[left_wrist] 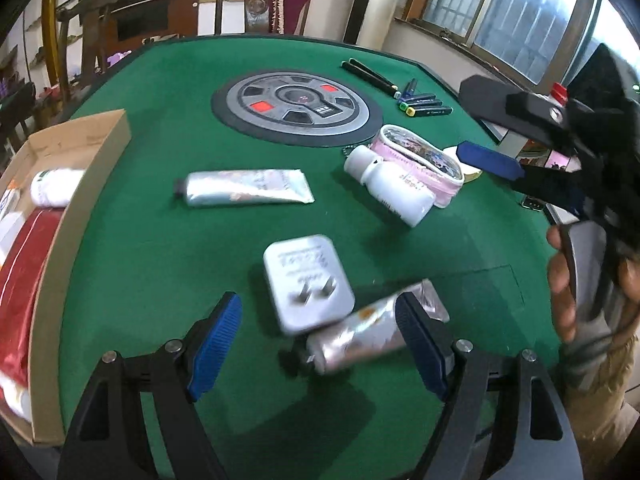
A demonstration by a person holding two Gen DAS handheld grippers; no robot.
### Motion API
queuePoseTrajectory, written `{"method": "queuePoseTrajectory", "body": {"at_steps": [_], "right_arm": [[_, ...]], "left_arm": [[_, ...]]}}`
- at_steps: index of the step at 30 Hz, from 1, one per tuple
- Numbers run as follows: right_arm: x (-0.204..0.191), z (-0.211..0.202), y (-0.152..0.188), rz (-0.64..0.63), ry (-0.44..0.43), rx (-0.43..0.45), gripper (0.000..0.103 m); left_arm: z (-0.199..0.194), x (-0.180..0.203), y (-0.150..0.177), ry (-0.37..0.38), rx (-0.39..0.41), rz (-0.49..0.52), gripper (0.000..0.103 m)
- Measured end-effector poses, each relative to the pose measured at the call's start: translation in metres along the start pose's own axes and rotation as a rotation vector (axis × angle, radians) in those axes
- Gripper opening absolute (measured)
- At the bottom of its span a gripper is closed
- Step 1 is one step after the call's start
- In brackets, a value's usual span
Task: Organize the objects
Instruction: 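Move the left gripper to the white charger plug and grasp it, then lift the white charger with the left gripper while the right grasps the clear cartoon pencil case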
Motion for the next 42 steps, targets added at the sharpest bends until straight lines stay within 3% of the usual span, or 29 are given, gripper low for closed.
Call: {"method": "queuePoseTrajectory", "body": {"at_steps": [5, 11, 12, 13, 15, 23, 34, 42], "right_arm": [[0.007, 0.001, 0.001, 0.014, 0.020, -0.013, 0.103], [0.012, 0.003, 0.004, 0.012, 0.045, -0.027, 0.102], [0.011, 0.003, 0.005, 0.005, 0.049, -0.026, 0.100], [0.011, 0.004, 0.005, -0.004, 0.053, -0.029, 0.097], [0.010, 0.007, 0.007, -0.019, 0.069, -0.040, 0.085], [0.011, 0.025, 0.015, -0.080, 0.145, -0.107, 0.065], [0.017, 0.056, 0.016, -0.125, 0.234, -0.200, 0.059], [0.008, 0.036, 0.008, -0.132, 0.180, -0.159, 0.058]], "left_arm": [[0.013, -0.004, -0.004, -0.030, -0.006, 0.009, 0.076], [0.015, -0.020, -0.005, -0.071, 0.016, 0.004, 0.052], [0.013, -0.025, -0.004, -0.074, 0.014, 0.007, 0.043], [0.013, -0.029, -0.004, -0.082, 0.013, 0.008, 0.041], [0.010, -0.040, -0.002, -0.086, 0.015, 0.002, 0.041], [0.003, -0.062, 0.002, -0.012, 0.046, -0.033, 0.041], [0.004, -0.067, -0.001, 0.072, 0.051, -0.070, 0.045], [0.005, -0.065, -0.001, 0.063, 0.050, -0.061, 0.046]]}}
Point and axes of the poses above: each gripper's, at about its wrist camera, not at the fingertips, and z roughly the way its jaws point, x to its right, y to its underside, the point moved 4 cm from there along z, roughly the way its jaws point, and after that the axes turned 1 degree about -y, right-handed, at the moved point
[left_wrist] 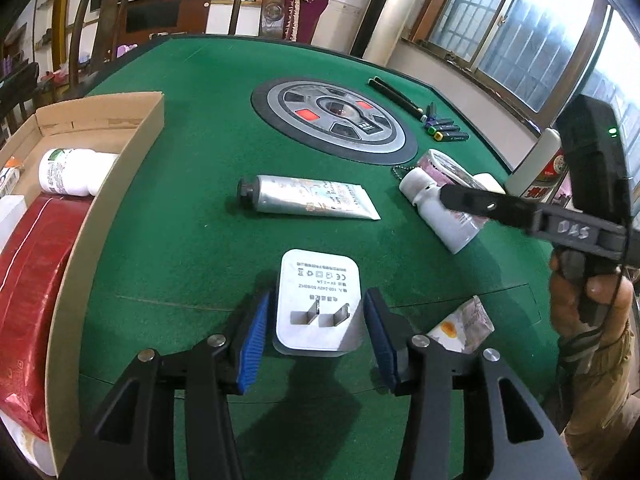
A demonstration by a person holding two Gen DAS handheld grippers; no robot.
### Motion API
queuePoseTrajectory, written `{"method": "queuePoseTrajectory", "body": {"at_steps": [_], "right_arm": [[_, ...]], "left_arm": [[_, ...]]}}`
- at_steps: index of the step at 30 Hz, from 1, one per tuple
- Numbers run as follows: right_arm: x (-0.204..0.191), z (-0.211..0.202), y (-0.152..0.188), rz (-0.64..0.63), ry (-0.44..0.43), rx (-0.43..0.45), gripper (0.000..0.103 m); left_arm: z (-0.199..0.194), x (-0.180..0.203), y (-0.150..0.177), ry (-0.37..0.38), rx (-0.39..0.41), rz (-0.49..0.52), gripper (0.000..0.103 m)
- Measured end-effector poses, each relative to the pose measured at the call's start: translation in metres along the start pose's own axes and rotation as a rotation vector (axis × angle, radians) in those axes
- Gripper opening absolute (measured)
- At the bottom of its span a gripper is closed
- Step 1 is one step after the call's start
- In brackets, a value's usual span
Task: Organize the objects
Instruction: 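Lift the white charger with the left gripper while the right grasps the clear cartoon pencil case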
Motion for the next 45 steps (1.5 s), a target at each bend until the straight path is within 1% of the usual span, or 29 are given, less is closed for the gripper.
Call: {"method": "queuePoseTrajectory", "body": {"at_steps": [2, 3, 5, 6, 8, 10, 11, 12, 13, 14, 16, 17, 18, 20, 21, 22, 24, 25, 27, 33, 36, 38, 40, 42, 44, 45], "right_arm": [[0.007, -0.021, -0.009, 0.006, -0.014, 0.057, 0.058], [0.017, -0.038, -0.016, 0.018, -0.021, 0.101, 0.058], [0.030, -0.051, -0.022, 0.041, -0.041, 0.124, 0.058], [0.041, -0.056, -0.023, 0.067, -0.037, 0.139, 0.059], [0.058, -0.055, -0.023, 0.101, -0.009, 0.121, 0.062], [0.066, -0.046, -0.021, 0.102, 0.017, 0.088, 0.062], [0.068, -0.040, -0.021, 0.101, 0.033, 0.074, 0.065], [0.073, -0.030, -0.019, 0.102, 0.065, 0.058, 0.075], [0.075, -0.025, -0.018, 0.095, 0.089, 0.044, 0.079], [0.075, -0.019, -0.017, 0.079, 0.108, 0.027, 0.083], [0.069, -0.007, -0.013, 0.011, 0.142, -0.005, 0.083], [0.066, -0.006, -0.013, -0.025, 0.162, 0.002, 0.084], [0.059, -0.002, -0.010, -0.066, 0.183, -0.021, 0.086], [0.051, 0.003, -0.004, -0.101, 0.182, -0.058, 0.084], [0.043, 0.006, 0.001, -0.126, 0.177, -0.079, 0.081], [0.039, 0.008, 0.004, -0.141, 0.170, -0.087, 0.081], [0.026, 0.009, 0.009, -0.177, 0.130, -0.098, 0.079], [0.022, 0.009, 0.010, -0.187, 0.129, -0.097, 0.079], [0.018, 0.011, 0.013, -0.201, 0.175, -0.091, 0.079], [0.021, 0.023, 0.001, -0.179, 0.202, -0.070, 0.080], [0.021, 0.034, -0.002, -0.173, 0.206, -0.093, 0.084], [0.022, 0.042, -0.001, -0.175, 0.223, -0.111, 0.084], [0.020, 0.044, -0.001, -0.197, 0.256, -0.101, 0.083], [0.018, 0.041, -0.002, -0.196, 0.269, -0.080, 0.080], [0.017, 0.036, -0.003, -0.193, 0.285, -0.054, 0.079], [0.017, 0.033, -0.003, -0.189, 0.285, -0.038, 0.079]], "left_arm": [[0.000, 0.001, 0.000, -0.013, -0.002, 0.012, 0.046], [0.000, 0.002, 0.000, -0.019, -0.002, 0.017, 0.046], [0.000, 0.002, 0.001, -0.029, -0.003, 0.026, 0.046], [0.000, 0.002, 0.001, -0.032, -0.003, 0.028, 0.046], [0.000, 0.002, 0.001, -0.032, -0.004, 0.029, 0.046], [0.000, 0.002, 0.001, -0.024, -0.003, 0.024, 0.046], [0.000, 0.001, 0.001, -0.018, -0.002, 0.020, 0.046], [0.000, 0.001, 0.000, -0.011, -0.001, 0.015, 0.046], [0.000, 0.000, 0.001, -0.004, -0.001, 0.011, 0.046], [0.000, 0.000, 0.001, 0.001, -0.001, 0.008, 0.046], [0.000, 0.000, 0.001, 0.007, 0.000, 0.002, 0.046], [0.000, 0.000, 0.001, 0.009, 0.000, 0.001, 0.046], [0.000, 0.000, 0.001, 0.010, 0.001, -0.001, 0.046], [0.001, 0.000, 0.000, 0.014, 0.001, -0.003, 0.047], [0.001, 0.000, 0.000, 0.015, 0.001, -0.005, 0.048], [0.001, 0.000, 0.000, 0.017, 0.001, -0.007, 0.048], [0.001, 0.000, 0.000, 0.019, 0.001, -0.008, 0.048], [0.001, 0.000, 0.000, 0.019, 0.002, -0.009, 0.048], [0.001, 0.000, 0.000, 0.018, 0.001, -0.008, 0.048], [0.001, 0.001, -0.001, 0.008, -0.001, 0.005, 0.049], [0.002, 0.001, 0.000, 0.005, -0.001, 0.008, 0.049], [0.002, 0.001, 0.000, 0.004, -0.001, 0.009, 0.049], [0.002, 0.001, 0.000, 0.004, -0.001, 0.009, 0.049], [0.002, 0.000, 0.000, 0.007, 0.000, 0.004, 0.049], [0.001, 0.000, 0.000, 0.008, 0.004, -0.003, 0.049], [0.001, -0.001, 0.000, 0.001, 0.008, -0.009, 0.045]]}}
Point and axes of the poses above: each gripper's, at about its wrist camera, not at the fingertips, and z roughly the way its jaws point, x to its right, y to its underside, the point moved 4 cm from there along z, roughly the way its jaws point, and after that the axes turned 1 degree about -y, right-handed, at the moved point
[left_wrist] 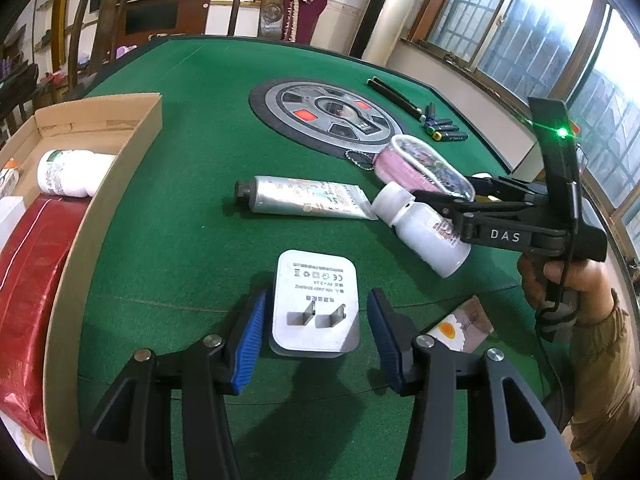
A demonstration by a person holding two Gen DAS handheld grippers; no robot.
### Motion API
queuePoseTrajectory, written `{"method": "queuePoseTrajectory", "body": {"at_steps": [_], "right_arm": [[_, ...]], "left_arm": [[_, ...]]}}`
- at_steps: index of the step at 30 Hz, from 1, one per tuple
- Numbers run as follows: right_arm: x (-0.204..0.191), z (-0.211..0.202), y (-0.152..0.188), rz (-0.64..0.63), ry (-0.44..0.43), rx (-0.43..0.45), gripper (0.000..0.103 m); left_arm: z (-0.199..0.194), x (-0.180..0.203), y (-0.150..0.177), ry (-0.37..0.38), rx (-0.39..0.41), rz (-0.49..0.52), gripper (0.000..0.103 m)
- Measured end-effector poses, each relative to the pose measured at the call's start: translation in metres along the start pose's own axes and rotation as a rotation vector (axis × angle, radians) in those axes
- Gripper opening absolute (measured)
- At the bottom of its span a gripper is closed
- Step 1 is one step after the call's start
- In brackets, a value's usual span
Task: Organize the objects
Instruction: 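Lift the white charger with the left gripper while the right grasps the clear cartoon pencil case, then carry the white charger over the tray with the left gripper while the right lifts the pencil case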
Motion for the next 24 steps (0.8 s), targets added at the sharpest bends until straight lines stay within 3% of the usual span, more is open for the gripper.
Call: {"method": "queuePoseTrajectory", "body": {"at_steps": [8, 15, 24], "right_arm": [[0.005, -0.031, 0.000, 0.134, -0.079, 0.098, 0.079], [-0.018, -0.060, 0.001, 0.138, -0.138, 0.196, 0.080], [-0.029, -0.049, 0.006, 0.110, -0.134, 0.177, 0.080]], "left_arm": [[0.000, -0.002, 0.000, -0.012, 0.008, -0.012, 0.042], [-0.001, -0.001, 0.001, -0.023, 0.013, -0.007, 0.042], [-0.008, -0.002, 0.000, -0.034, 0.050, -0.008, 0.042]]}}
Point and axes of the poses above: each gripper's, at about its wrist camera, not at the fingertips, and z roughly the way its jaws point, x to its right, y to its underside, the point moved 4 cm from there along z, roughly the way its jaws point, and after that the axes turned 1 degree about -y, right-handed, at the moved point
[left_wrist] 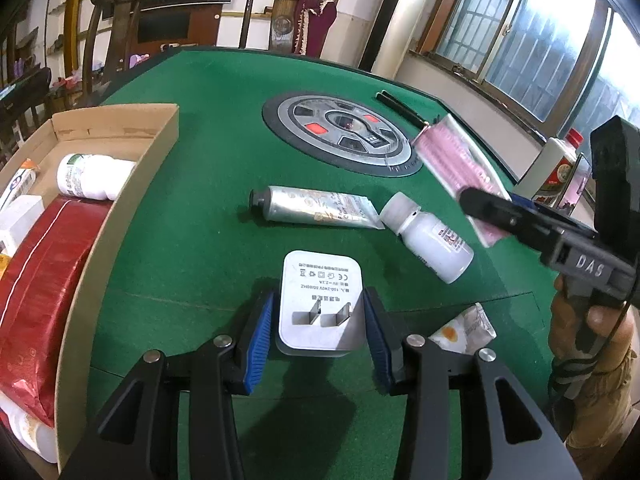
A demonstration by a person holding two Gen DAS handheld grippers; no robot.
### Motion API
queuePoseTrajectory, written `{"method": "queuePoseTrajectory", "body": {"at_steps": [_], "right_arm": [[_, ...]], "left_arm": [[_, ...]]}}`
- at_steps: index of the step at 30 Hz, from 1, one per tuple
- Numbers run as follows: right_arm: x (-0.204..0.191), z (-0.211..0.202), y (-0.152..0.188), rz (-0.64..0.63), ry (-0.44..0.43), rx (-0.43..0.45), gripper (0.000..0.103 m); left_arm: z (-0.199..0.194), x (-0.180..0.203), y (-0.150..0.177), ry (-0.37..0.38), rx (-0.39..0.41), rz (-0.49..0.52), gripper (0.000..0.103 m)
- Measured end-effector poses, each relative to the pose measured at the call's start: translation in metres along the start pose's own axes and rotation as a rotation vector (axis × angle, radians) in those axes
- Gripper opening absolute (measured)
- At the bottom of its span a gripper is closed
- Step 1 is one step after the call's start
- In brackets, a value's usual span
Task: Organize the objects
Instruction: 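Carry the white charger over the tray with the left gripper while the right lifts the pencil case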
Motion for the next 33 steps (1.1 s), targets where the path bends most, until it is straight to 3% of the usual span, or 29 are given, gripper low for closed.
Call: {"method": "queuePoseTrajectory", "body": {"at_steps": [9, 20, 27, 33], "right_arm": [[-0.006, -0.001, 0.003, -0.017, -0.017, 0.004, 0.080], [-0.018, -0.001, 0.003, 0.057, -0.097, 0.008, 0.080], [-0.041, -0.001, 0.005, 0.064, -0.150, 0.017, 0.080], [-0.042, 0.003, 0.009, 0.057, -0.141, 0.004, 0.080]], "left_arm": [[-0.009, -0.007, 0.003, -0.029, 0.018, -0.029, 0.042], [-0.026, -0.009, -0.009, -0.175, 0.072, -0.008, 0.042], [-0.035, -0.006, -0.011, -0.206, 0.086, 0.017, 0.042], [-0.046, -0.011, -0.012, -0.228, 0.107, 0.013, 0.042]]}}
Point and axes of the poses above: each gripper's, at about its wrist camera, not at the fingertips, and z roughly the way its jaws point, x to its right, y to its underside, the point moved 4 cm from there along z, roughly the way its jaws point, and after that the axes turned 1 degree about -y, right-handed, at the moved point
